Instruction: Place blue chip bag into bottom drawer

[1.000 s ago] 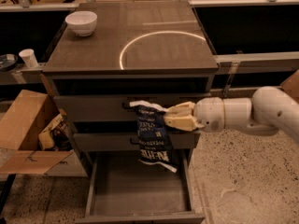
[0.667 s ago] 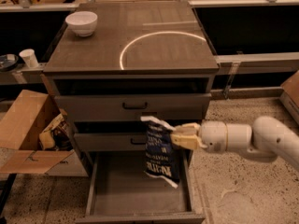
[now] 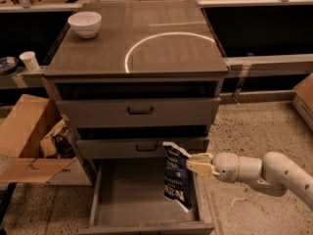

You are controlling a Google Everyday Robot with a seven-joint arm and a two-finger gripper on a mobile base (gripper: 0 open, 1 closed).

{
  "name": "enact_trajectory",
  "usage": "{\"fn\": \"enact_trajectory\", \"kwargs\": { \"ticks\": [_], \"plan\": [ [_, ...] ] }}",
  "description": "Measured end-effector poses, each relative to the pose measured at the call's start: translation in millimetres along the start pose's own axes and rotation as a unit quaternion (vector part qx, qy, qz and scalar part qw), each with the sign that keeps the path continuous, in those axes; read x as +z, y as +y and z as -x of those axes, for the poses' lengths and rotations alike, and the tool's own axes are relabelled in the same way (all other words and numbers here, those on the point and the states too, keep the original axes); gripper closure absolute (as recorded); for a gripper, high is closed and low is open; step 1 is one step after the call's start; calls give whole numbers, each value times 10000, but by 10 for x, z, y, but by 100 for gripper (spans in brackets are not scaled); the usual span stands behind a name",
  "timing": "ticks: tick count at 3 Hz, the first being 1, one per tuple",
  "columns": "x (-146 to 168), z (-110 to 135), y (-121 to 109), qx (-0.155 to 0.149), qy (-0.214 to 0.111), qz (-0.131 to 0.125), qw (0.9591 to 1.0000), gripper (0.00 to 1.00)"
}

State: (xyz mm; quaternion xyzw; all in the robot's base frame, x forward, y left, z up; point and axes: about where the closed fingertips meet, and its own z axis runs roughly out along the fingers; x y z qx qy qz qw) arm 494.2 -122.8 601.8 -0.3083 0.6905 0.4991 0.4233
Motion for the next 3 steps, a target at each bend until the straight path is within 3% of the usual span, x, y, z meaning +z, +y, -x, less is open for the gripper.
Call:
{"fn": "enact_trajectory", "kwargs": {
  "ticks": [1,2,3],
  "plan": [
    [-44,-519,-272,488,-35,-137,9987,100],
    [-44,-521,-274,489,-35,-138,9987,100],
    [-33,-726,-498,613,-125,-241,9977,100]
  ]
}}
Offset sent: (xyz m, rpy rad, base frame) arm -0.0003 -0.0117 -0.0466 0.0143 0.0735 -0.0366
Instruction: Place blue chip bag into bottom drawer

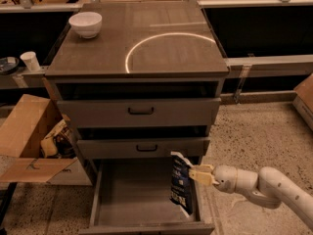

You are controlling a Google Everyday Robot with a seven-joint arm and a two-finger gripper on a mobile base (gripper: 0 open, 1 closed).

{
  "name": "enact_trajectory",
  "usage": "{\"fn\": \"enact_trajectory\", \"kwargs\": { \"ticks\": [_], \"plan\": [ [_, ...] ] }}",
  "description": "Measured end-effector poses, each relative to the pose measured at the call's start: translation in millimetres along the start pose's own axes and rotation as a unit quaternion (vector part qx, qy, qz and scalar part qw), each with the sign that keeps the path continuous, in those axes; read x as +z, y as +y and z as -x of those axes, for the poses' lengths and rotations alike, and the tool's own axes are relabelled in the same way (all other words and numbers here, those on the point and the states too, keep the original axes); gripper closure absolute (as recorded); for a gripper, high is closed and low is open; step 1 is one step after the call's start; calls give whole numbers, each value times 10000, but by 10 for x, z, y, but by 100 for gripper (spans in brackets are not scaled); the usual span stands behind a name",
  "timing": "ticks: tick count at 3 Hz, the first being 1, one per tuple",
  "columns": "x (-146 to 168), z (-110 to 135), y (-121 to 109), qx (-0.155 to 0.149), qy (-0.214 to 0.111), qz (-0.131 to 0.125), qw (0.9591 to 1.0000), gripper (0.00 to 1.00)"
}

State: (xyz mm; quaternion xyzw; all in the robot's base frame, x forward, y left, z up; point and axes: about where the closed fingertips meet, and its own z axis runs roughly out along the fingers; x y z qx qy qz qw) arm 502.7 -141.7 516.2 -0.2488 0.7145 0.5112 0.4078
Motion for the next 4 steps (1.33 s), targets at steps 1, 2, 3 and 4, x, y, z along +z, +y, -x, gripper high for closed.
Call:
{"fn": "enact_trajectory", "kwargs": {
  "ticks": [1,2,3,4],
  "plan": [
    [71,-316,-359,200,-41,-58,9998,100],
    [69,-662,-739,491,-42,-79,9988,100],
    [71,-1004,-1109,849,15,-106,9963,100],
    [92,-1306,-1426,1212,136,-176,9924,85]
  ]
}}
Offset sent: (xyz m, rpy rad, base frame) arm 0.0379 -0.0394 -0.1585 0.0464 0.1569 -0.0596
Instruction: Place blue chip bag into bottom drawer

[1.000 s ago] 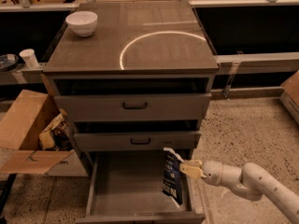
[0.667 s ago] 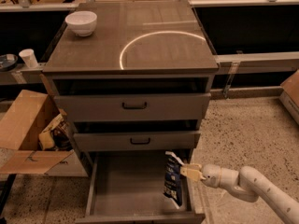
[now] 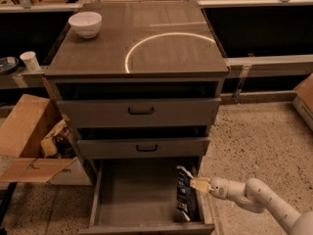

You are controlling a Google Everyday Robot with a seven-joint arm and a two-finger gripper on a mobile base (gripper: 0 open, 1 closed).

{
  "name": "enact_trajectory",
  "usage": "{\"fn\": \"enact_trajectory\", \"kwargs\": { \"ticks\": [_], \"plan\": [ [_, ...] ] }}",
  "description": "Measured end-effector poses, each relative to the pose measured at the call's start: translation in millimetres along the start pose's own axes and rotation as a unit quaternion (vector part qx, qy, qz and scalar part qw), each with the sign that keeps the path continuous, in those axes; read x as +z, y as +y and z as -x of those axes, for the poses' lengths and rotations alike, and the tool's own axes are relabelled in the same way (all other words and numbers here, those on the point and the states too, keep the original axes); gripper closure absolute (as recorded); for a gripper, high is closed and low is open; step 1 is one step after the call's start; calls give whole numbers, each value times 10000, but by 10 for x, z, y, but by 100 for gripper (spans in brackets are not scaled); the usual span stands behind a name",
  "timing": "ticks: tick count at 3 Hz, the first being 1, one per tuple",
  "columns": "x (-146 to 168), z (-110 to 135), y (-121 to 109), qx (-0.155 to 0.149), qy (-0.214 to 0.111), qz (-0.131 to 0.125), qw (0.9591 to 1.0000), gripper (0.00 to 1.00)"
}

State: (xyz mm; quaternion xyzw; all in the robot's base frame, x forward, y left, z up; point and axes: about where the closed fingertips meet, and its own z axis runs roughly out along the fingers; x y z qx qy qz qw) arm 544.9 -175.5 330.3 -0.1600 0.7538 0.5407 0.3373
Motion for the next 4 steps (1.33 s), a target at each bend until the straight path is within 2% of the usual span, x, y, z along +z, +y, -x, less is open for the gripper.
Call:
{"fn": "enact_trajectory", "kwargs": {
  "ticks": [1,2,3,4],
  "plan": [
    [44,-176,-268,294,130,-57,9995,62],
    [76,-264,-410,453,171,-48,9988,38],
    [115,-297,-466,521,189,2,9985,15],
    [120,-245,-476,486,152,37,9987,0]
  ]
}}
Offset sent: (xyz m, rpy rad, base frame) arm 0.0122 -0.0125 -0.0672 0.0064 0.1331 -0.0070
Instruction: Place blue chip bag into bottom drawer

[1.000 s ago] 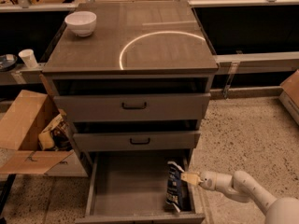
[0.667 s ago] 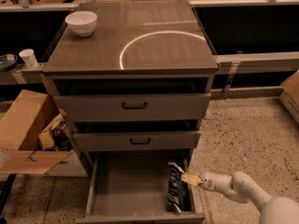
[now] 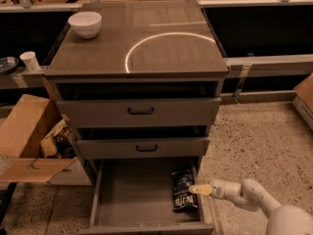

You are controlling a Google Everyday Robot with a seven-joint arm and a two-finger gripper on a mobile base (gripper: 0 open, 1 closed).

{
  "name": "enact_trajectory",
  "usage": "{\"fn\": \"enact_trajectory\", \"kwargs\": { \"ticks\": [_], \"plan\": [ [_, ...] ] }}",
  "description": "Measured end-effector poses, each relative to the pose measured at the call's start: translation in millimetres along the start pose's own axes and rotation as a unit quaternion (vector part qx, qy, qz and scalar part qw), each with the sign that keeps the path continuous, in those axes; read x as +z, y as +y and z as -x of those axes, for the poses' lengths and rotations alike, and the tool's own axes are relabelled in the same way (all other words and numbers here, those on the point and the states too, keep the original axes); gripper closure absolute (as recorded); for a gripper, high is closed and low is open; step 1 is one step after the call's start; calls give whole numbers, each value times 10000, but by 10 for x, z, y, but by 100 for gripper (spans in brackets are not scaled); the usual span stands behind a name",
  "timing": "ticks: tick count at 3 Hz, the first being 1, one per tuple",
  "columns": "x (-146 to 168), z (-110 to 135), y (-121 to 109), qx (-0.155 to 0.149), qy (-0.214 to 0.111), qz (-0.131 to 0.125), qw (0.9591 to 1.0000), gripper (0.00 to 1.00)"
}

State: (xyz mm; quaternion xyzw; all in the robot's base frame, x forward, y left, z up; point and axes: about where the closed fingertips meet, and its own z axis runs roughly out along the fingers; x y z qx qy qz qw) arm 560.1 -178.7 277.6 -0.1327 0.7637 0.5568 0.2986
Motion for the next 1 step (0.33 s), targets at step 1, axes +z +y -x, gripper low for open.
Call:
{"fn": "enact_trajectory", "kwargs": {
  "ticks": [1],
  "plan": [
    [0,0,0,0,0,0,10000,0]
  ]
}}
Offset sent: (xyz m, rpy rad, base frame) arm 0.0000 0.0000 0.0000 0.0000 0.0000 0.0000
